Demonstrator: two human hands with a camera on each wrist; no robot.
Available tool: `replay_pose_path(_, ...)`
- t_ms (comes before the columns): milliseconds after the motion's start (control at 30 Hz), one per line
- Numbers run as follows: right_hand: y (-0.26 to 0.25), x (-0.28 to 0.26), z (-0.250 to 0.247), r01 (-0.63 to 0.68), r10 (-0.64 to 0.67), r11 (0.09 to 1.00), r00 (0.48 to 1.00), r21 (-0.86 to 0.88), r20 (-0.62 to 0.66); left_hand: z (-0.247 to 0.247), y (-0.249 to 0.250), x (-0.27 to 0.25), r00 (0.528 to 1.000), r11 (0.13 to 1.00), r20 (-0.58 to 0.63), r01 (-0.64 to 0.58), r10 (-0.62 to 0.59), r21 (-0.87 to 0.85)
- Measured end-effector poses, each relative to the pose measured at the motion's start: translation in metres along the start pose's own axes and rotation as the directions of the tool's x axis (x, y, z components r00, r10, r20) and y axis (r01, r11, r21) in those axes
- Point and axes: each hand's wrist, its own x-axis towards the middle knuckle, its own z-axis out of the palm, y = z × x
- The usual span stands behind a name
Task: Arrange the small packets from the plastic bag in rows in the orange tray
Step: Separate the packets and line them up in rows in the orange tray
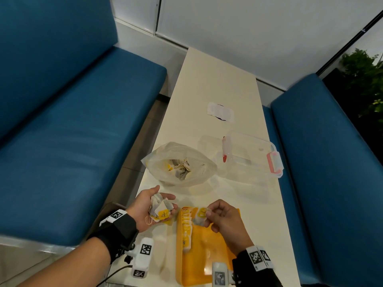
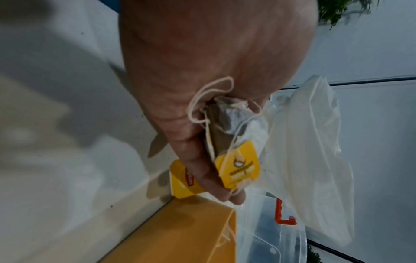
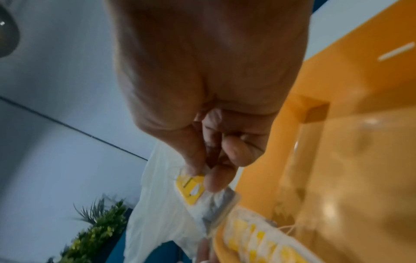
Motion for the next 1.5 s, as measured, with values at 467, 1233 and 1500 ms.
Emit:
replay_pose_path(467,0.045,-0.02,0.018,-0.288,0.343,0.915,0.924,-0.284,0.168,0.001,-0.005,0.003,0.997,0.996,0.065,0.031,-0.036,0.089)
replay_pose_path(1233,0.06,-0.007,0.052,-0.349,0.357,0.906,0.934,-0.24,-0.009,-0.001,-0.012,0.004,0.98,0.969,0.146,0.101,-0.136,0.227)
replay_pose_path(1500,0.056,-0.003,0.059,-0.375,0.372,0.902,0.927,-0.213,-0.058,0.0,-0.013,0.003,0.981,0.976,0.142,0.105,-0.133,0.19)
